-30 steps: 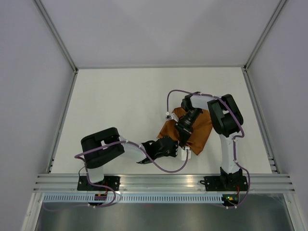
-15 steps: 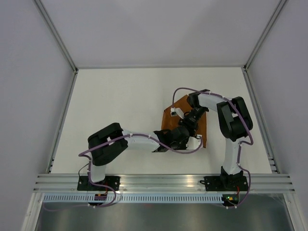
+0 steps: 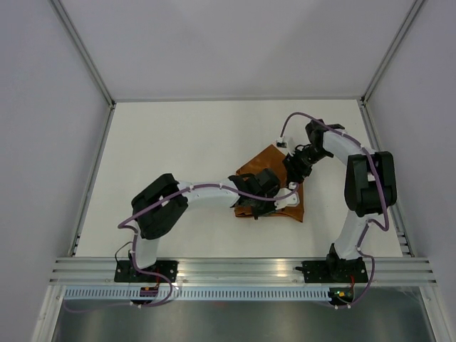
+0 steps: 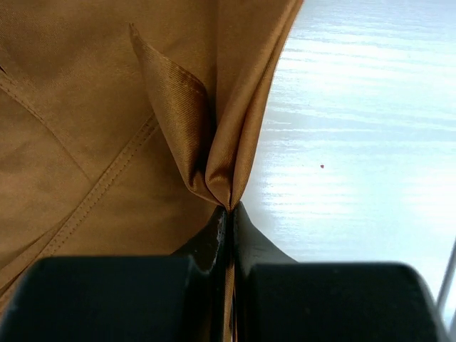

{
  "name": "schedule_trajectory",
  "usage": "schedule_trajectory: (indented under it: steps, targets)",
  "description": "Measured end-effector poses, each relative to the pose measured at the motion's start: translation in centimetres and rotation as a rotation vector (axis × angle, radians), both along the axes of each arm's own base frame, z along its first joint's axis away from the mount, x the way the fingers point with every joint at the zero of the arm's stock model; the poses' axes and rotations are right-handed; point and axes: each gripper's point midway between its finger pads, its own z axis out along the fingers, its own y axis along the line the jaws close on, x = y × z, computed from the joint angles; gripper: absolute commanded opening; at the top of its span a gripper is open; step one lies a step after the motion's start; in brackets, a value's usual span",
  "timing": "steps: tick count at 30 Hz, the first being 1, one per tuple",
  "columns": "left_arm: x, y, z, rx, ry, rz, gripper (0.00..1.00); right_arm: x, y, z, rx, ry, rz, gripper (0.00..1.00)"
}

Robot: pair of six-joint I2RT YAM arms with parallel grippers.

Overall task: Fold the napkin, place the utensils inside, and roll it up
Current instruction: Roll the napkin at the center of the board.

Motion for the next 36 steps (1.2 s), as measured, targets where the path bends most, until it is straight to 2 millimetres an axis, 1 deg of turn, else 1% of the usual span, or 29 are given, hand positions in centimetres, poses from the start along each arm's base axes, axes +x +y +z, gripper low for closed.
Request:
schedule_trajectory:
  steps: [4, 7, 10, 15, 18, 20, 23, 25, 26, 29, 33, 36]
  targets:
    - [0.2, 0.2, 0.1, -0.017, 0.151, 0.019, 0.02, 1.4, -1.4, 2.3, 0.038, -0.102, -0.071, 0.55]
    - [1.1, 0.5, 0.0, -0.035, 0.257, 0.045, 0.02, 1.4, -2.2, 3.8, 0.061, -0.183, -0.107, 0.55]
    - [1.8, 0.6, -0.2, -0.061, 0.356, 0.067, 0.02, 0.4, -2.3, 4.7, 0.08, -0.257, -0.111, 0.55]
    - [2.5, 0.5, -0.7, -0.096, 0.52, 0.083, 0.02, -2.4, -2.0, 4.9, 0.094, -0.353, -0.089, 0.56]
    - [2.6, 0.0, -0.5, -0.11, 0.601, 0.074, 0.02, -3.6, -1.4, 5.2, 0.09, -0.432, -0.051, 0.56]
    - [2.6, -0.3, -0.5, -0.114, 0.654, 0.069, 0.02, -4.1, -0.5, 5.4, 0.087, -0.487, -0.005, 0.56]
    - [2.9, -0.8, -0.4, -0.111, 0.716, 0.067, 0.02, -5.0, 1.7, 5.1, 0.078, -0.576, 0.093, 0.59]
    - [2.9, -0.8, -0.4, -0.107, 0.743, 0.069, 0.02, -5.5, 2.8, 4.5, 0.064, -0.611, 0.143, 0.59]
    - [2.9, -0.8, -0.3, -0.104, 0.755, 0.07, 0.02, -6.2, 3.8, 4.0, 0.066, -0.616, 0.19, 0.59]
    - [2.8, -0.6, -0.1, -0.1, 0.795, 0.074, 0.02, -6.8, 5.1, 2.8, 0.045, -0.626, 0.261, 0.57]
    - [3.0, -0.6, 0.0, -0.1, 0.861, 0.081, 0.02, -6.4, 5.8, 1.5, 0.007, -0.653, 0.306, 0.57]
    - [3.3, -0.4, 0.0, -0.098, 0.904, 0.094, 0.02, -7.0, 6.0, 0.4, -0.021, -0.673, 0.347, 0.57]
